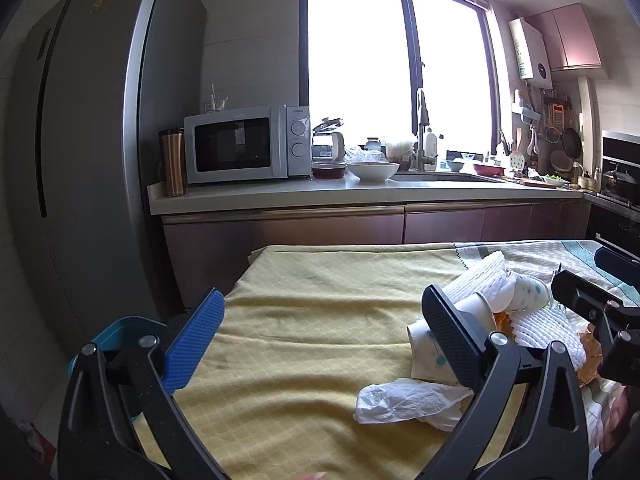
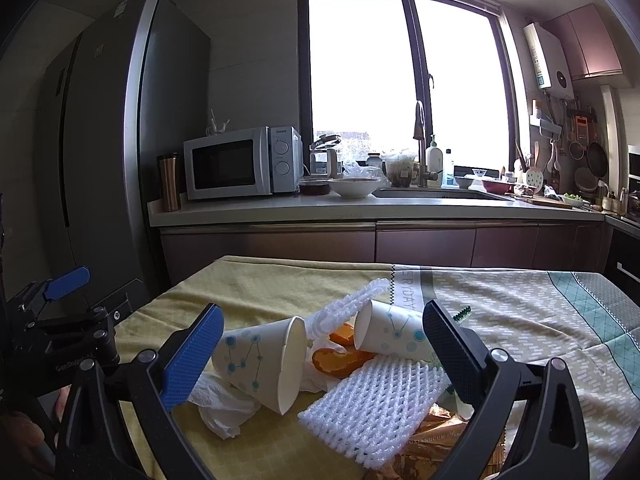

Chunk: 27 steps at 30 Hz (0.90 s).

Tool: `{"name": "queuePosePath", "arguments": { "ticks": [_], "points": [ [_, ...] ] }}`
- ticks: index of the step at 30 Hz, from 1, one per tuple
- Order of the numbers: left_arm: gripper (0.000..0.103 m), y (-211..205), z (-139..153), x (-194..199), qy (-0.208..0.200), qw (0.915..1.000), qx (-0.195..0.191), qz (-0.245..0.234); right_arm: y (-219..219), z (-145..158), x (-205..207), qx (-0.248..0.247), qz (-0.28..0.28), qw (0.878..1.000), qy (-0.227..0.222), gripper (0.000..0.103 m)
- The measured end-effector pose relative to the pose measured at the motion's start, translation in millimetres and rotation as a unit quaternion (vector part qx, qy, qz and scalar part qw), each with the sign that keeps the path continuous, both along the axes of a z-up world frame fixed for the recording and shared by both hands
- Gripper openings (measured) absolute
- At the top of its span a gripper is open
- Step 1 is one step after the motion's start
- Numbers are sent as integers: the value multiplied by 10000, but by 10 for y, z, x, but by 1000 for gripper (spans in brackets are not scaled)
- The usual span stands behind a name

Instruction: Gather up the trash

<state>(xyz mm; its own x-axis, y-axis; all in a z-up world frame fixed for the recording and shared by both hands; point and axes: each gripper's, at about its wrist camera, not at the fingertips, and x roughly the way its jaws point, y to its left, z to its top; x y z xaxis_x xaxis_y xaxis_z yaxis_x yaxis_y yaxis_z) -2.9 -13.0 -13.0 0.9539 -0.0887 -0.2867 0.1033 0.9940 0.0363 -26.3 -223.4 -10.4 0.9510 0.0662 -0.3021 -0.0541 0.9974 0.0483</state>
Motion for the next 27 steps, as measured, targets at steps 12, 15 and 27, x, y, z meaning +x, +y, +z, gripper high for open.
{"name": "queuePosePath", "arguments": {
  "ticks": [12, 15, 27],
  "points": [
    [97, -257, -295, 295, 818, 9932, 27, -828, -482, -345, 90, 620, -285, 9938, 880, 96],
    [97, -290, -372, 393, 1044, 9900, -6, -945, -499, -356, 87, 665, -153, 9937, 884, 92],
    [91, -68, -499, 458, 1558, 9804, -101, -1204, 58, -379, 452, 682, 1358, 9798, 1300, 56]
  ]
}}
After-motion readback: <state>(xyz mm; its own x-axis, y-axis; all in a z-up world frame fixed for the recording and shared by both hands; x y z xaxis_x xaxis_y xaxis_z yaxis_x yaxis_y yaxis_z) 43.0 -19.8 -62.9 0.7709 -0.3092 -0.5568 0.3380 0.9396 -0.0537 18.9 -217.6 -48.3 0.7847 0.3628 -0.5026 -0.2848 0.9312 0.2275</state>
